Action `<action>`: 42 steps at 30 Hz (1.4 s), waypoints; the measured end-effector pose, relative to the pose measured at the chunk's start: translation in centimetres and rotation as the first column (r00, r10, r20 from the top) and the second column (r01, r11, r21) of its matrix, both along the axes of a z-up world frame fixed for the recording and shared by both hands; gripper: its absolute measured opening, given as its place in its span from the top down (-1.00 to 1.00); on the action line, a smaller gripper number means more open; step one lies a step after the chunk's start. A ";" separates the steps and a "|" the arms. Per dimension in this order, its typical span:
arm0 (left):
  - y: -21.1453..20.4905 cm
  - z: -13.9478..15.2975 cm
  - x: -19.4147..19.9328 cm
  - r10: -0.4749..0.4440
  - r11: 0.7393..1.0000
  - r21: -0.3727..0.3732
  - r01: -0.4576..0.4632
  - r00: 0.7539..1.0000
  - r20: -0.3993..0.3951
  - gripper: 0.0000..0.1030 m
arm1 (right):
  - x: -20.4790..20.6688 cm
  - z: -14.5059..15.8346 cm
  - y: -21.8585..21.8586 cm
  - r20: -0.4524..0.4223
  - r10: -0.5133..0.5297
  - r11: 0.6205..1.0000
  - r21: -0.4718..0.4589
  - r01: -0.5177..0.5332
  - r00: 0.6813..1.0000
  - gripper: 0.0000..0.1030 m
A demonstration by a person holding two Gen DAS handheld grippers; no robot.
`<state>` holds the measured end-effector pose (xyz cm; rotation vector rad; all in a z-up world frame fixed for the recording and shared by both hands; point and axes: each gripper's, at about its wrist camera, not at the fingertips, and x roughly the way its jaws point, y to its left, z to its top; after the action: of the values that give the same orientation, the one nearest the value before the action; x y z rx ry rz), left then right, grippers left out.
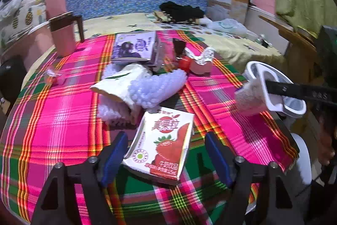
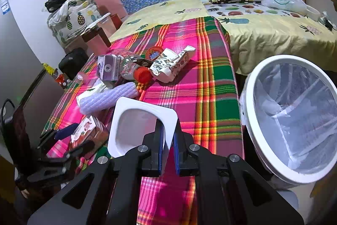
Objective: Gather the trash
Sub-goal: 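Carry the cup and carton over the white bin and open both grippers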
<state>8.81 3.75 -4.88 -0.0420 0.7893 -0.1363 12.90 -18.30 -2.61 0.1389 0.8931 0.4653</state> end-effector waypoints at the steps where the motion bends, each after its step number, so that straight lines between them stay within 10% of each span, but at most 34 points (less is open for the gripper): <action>1: 0.0 0.0 0.0 0.016 1.000 0.007 -0.016 1.000 -0.007 -0.19 | -0.1 0.1 -0.1 0.001 -0.002 1.000 0.000 0.002 1.000 0.84; 17: -3.7 2.7 -1.3 0.011 0.999 -0.038 -0.010 0.999 0.035 -0.01 | -2.2 1.2 -4.2 0.057 -0.096 0.995 0.010 0.096 0.994 0.84; 42: -18.9 4.3 7.3 -0.306 0.948 -0.062 0.311 0.948 0.082 -0.01 | -1.1 -0.2 -13.3 0.067 -0.345 0.933 -0.085 0.349 0.936 0.84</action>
<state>16.09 -15.10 -0.61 0.0169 0.7145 -0.4628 11.84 -31.64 -2.81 0.1921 0.8177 0.0947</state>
